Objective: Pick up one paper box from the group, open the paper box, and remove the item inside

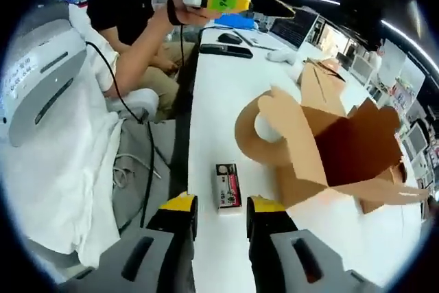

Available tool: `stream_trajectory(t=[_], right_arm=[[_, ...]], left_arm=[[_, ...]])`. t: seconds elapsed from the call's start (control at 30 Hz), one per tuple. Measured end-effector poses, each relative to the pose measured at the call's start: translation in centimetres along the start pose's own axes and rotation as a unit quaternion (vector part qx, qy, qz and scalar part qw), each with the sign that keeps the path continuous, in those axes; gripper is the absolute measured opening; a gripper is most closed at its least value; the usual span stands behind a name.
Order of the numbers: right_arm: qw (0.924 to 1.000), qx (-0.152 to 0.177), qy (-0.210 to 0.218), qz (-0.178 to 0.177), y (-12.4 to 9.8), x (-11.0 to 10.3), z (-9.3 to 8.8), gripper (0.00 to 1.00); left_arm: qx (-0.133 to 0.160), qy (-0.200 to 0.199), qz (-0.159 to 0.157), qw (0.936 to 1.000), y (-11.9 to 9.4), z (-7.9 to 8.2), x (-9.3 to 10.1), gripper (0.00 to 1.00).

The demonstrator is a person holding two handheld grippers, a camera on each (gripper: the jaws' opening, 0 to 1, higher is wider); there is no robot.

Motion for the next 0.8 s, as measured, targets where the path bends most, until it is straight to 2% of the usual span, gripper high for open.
stream_trajectory(t=[0.13, 0.27, 0.57, 0.8], right_arm=[[0.9997, 0.008, 0.008, -0.020, -1.7, -0.3, -0.7, 0.29], [0.9962, 0.054, 0.036, -0.058, -3.1, -0.3, -0.7, 0.29], [0.9882, 0.097, 0.053, -0.106, -6.0, -0.2, -0.7, 0.29], [0.9822, 0.121, 0.059, -0.131, -6.6, 0.4, -0.4, 0.29]], left_arm=[[0.000, -0.001, 0.002, 1.0000, 0.0, 0.1, -0.1, 0.41], [-0.001, -0.001, 0.002, 1.0000, 0.1, 0.0, -0.1, 0.41], [-0.011, -0.003, 0.006, 0.9999, 0.2, -0.3, -0.3, 0.41], [-0.031, -0.008, 0.016, 0.9994, 0.2, -1.3, -1.1, 0.41]])
Point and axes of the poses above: the point that each gripper's makers call its tool centre point, and the gripper's own axes: y roughly forward along the fingers, x roughly to its right, z roughly out of its top, the point moved 8 cm from there along -y, roughly backward along the fingers, and after that the axes turned 11 degrees about x, right-handed, at the moved point
